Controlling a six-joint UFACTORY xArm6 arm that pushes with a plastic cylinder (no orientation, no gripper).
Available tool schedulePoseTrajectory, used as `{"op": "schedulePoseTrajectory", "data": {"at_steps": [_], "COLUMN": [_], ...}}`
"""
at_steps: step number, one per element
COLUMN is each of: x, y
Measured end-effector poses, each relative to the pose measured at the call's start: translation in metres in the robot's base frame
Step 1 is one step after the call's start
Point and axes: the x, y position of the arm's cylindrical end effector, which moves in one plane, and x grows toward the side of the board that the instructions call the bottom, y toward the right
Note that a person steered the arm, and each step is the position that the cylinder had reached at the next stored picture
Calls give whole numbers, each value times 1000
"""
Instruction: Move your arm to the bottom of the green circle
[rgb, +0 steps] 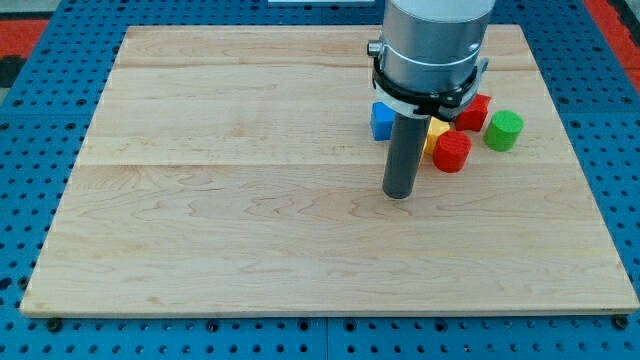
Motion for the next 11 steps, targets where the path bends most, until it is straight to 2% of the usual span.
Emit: {"op": "schedulePoseTrajectory", "data": {"at_steps": [8, 10, 11], "x": [-25, -25, -28], "y": [-63, -66, -26]}}
